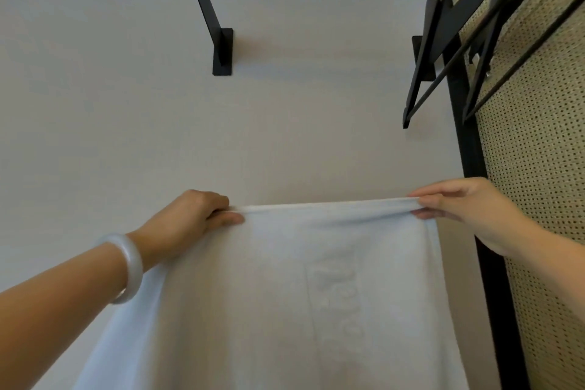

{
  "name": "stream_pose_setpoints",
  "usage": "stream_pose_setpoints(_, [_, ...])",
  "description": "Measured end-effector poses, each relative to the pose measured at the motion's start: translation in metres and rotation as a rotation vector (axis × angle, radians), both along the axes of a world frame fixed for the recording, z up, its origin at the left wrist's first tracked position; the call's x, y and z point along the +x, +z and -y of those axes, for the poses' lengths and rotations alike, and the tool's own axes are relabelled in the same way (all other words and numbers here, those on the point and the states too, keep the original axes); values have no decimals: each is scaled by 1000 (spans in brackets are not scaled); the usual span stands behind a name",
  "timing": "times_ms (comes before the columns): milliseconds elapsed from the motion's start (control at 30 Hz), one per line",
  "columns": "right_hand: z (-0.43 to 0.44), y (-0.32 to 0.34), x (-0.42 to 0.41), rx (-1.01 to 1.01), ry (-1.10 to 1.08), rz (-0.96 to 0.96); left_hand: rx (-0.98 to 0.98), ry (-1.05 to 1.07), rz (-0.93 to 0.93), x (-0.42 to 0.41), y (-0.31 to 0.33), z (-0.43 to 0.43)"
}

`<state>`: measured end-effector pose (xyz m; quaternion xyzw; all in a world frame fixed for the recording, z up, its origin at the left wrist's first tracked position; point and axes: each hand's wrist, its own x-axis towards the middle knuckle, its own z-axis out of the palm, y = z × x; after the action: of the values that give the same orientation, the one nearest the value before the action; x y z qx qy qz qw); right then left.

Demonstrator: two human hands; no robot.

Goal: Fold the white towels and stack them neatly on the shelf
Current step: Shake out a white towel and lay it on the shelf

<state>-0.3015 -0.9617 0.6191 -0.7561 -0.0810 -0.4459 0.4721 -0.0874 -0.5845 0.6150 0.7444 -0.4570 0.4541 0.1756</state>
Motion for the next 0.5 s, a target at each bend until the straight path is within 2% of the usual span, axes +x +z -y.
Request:
stream_pose_setpoints(67, [6,-9,-7,-38,-11,-29,22,-9,-22,2,-4,3])
stream_pose_setpoints(267, [18,-28,1,-374,-353,-259,137,-46,41,9,-19,14])
stream_pose_setpoints(433, [20,-16,-8,-453,-488,-252,394,-97,-6,-5,-39,9])
stream_pose_setpoints(500, [13,-9,-12,-470,-532,-216,436,-101,-71,-10,-57,10])
